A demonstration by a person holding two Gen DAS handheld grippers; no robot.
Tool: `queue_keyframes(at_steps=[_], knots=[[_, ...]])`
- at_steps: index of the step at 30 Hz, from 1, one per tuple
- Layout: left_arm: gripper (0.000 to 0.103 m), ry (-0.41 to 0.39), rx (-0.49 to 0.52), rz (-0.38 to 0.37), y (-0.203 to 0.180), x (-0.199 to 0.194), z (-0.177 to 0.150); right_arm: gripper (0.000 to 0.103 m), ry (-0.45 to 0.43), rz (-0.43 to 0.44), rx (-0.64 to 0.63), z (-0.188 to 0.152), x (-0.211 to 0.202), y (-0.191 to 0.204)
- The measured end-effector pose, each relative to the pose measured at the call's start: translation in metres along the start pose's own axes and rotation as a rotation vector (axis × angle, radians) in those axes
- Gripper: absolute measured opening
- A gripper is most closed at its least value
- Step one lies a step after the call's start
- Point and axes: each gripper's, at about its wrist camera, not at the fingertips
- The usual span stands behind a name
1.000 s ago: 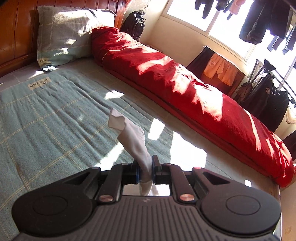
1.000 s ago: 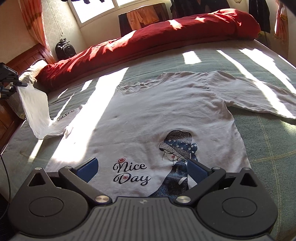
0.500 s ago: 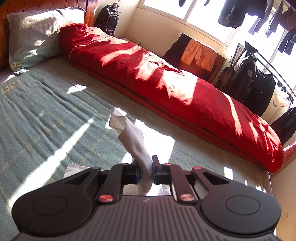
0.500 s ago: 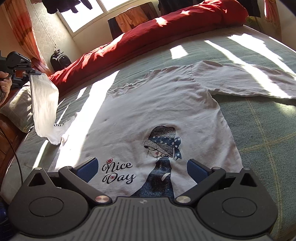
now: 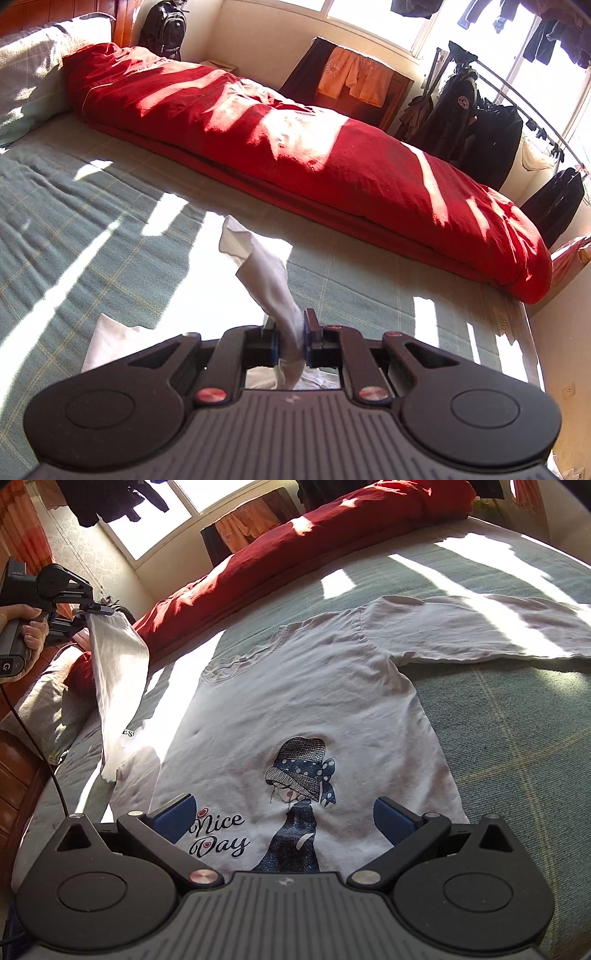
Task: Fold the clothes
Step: 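Lift the folded white strip with the left gripper over the T-shirt body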
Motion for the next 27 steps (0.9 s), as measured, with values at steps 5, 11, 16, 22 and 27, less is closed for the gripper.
queue_keyframes(at_steps=[5, 11, 16, 22, 27], knots=[[0.010, 0.028, 0.023, -0.024, -0.022, 0.013, -0.011, 0.103, -0.001, -0.007, 0.021, 0.000, 0.000, -0.009], [0.010, 0.065, 0.058, -0.049, -0.046, 0.027, -0.027, 0.103, -0.012, -0.006, 0.024, 0.001, -0.001, -0.013], [0.011, 0.084, 0.125, -0.076, -0.070, 0.032, -0.040, 0.103, -0.010, -0.006, 0.032, 0.001, -0.001, -0.016], [0.011, 0.124, 0.185, -0.086, -0.094, 0.046, -0.060, 0.103, -0.008, -0.007, 0.036, 0.001, 0.000, -0.018], [0.011, 0.160, 0.229, -0.079, -0.106, 0.059, -0.077, 0.103, -0.007, -0.011, 0.046, 0.001, 0.000, -0.021]])
Point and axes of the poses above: each gripper's, at about its wrist camera, not at the fingertips, and x roughly the way its jaws point, y to its left, z to its top, and after that the axes turned 1 degree about y, right-handed
